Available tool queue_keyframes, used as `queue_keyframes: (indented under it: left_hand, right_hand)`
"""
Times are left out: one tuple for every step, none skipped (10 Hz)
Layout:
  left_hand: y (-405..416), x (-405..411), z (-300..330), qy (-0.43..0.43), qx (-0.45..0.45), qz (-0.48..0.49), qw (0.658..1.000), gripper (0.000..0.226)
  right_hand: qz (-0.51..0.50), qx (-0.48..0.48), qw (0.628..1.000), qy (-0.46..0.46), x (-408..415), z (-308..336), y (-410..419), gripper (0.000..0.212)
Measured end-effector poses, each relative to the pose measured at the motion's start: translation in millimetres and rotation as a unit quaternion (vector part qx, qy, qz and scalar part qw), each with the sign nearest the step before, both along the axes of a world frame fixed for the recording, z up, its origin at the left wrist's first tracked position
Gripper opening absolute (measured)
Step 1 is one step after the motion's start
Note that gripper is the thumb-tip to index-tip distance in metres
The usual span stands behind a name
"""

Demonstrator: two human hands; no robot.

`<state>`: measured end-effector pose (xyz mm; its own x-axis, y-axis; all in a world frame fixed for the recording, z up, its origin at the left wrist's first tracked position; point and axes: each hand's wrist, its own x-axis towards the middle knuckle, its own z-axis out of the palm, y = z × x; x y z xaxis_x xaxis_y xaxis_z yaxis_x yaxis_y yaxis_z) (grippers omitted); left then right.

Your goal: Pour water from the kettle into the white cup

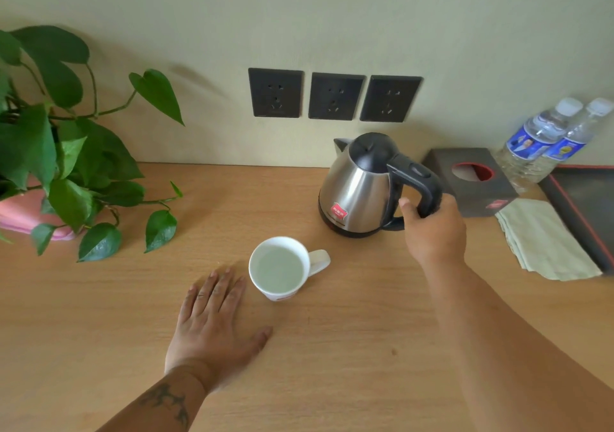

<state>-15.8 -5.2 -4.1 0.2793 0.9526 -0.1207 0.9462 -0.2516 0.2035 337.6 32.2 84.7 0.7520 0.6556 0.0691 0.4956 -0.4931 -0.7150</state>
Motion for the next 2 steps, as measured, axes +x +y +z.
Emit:
queue_keyframes:
  left_hand:
    - [0.2, 0.8, -0.9, -0.013, 0.006, -0.001, 1.000, 0.102]
    - [0.7, -0.9, -2.0, -0.013, -0.004, -0.002, 1.000, 0.102]
  right_hand:
    - [-0.033, 0.038, 0.997, 0.058, -0.3, -5.5, 0.4, 0.025]
    - [-0.033, 0.058, 0.989, 0.134, -8.9, -9.7, -7.0, 0.060]
